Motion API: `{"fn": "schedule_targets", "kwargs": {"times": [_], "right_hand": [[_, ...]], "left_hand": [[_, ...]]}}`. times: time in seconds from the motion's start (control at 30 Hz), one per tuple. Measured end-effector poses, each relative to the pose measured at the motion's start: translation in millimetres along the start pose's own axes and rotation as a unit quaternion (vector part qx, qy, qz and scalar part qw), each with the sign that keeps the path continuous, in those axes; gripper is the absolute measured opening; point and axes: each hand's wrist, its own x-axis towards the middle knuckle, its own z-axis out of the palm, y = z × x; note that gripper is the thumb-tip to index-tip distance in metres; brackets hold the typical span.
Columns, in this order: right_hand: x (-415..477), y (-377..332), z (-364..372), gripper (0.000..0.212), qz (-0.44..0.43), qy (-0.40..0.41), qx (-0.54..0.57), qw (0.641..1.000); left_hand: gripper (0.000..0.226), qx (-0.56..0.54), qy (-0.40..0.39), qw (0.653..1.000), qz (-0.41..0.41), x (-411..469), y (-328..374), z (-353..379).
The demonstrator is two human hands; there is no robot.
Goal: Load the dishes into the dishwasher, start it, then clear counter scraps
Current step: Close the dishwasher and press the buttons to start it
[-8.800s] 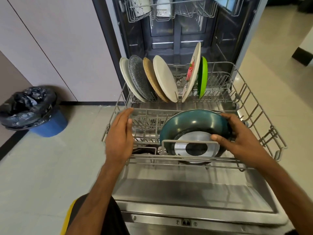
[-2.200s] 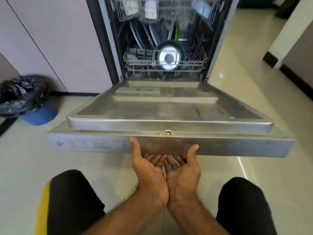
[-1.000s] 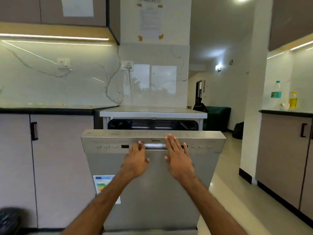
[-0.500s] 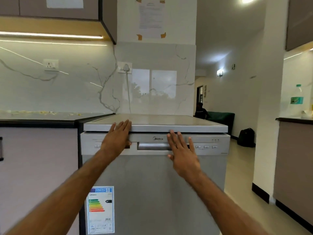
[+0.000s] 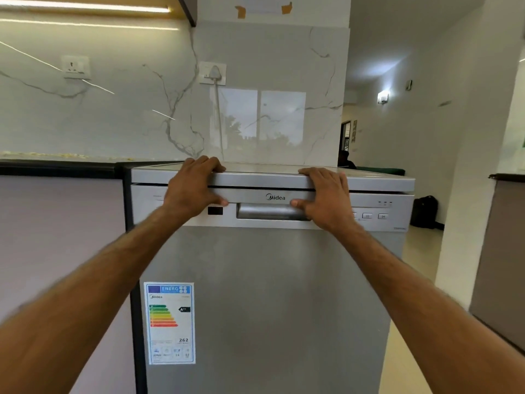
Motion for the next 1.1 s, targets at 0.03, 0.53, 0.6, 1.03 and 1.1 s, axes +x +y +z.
{"fn": "schedule_targets", "kwargs": {"times": [0.03,0.53,0.6,1.03,1.1], "right_hand": [[1,-1,1,0.067,0.002,0.004,0.002,1.0],[13,-4,1,0.062,0.013,0.028,-0.03,0.999],[11,-8,0,0.062,0.004,0.021,-0.056,0.998],[8,-9,15,0.111,0.01,-0.139,-0.118,0.983],[8,-6,22,0.118,0.002,-0.121,-0.12,0.985]], "left_hand": [[0.069,-0.007,0.007,1.0,-0.002,-1,0,2],[0.069,0.024,0.067,0.997,-0.019,0,10,17],[0.066,0.054,0.093,0.994,-0.004,-11,15,24],[0.136,0.134,-0.09,0.987,-0.02,-22,17,45],[0.14,0.14,-0.089,0.986,-0.032,-20,15,52]]}}
